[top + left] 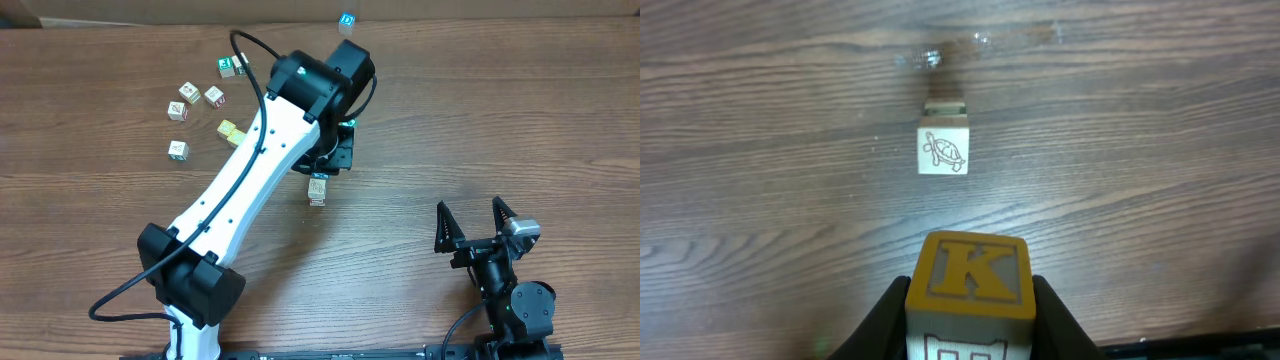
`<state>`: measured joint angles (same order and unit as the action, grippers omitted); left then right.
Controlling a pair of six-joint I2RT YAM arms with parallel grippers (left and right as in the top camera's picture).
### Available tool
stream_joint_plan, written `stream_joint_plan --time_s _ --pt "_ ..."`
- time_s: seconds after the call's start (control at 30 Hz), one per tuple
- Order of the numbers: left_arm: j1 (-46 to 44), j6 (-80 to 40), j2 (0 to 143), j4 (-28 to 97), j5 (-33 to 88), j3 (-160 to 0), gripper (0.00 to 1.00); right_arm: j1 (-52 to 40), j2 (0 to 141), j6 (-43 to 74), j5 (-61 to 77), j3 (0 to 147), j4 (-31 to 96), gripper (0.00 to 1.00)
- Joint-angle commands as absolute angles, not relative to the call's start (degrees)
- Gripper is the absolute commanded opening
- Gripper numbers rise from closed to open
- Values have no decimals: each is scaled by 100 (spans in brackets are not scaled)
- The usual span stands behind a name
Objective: Form a tower
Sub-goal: 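Lower the 'K' block onto the turtle '3' block with left gripper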
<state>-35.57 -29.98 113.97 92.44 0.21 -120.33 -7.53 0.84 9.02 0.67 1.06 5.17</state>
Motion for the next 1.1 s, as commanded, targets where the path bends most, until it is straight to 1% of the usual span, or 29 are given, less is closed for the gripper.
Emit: stream_joint_plan --time_s 0.0,0.1,0.23,0.37,0.53,1.0,1.07 --pt "-3632 -3092 11249 9074 -64 -11688 13 -738 16 932 69 47 484 100" --pt "-3629 -3089 11249 8792 -106 -11380 14 -738 16 932 69 47 484 100" --pt "-3632 -3083 11249 8495 -261 -11039 18 -738 16 932 69 47 484 100" --pt "-3632 -3085 11249 8296 -495 -10755 18 -738 16 932 69 47 484 100" --pt "-3632 -3037 11249 8003 -652 -10477 21 -738 16 932 69 47 484 100" --pt "-3638 -3046 11251 7505 -657 -9996 20 -738 16 932 69 47 484 100" --pt "-3638 -3046 11251 7467 -655 -9920 21 -738 16 932 69 47 484 100"
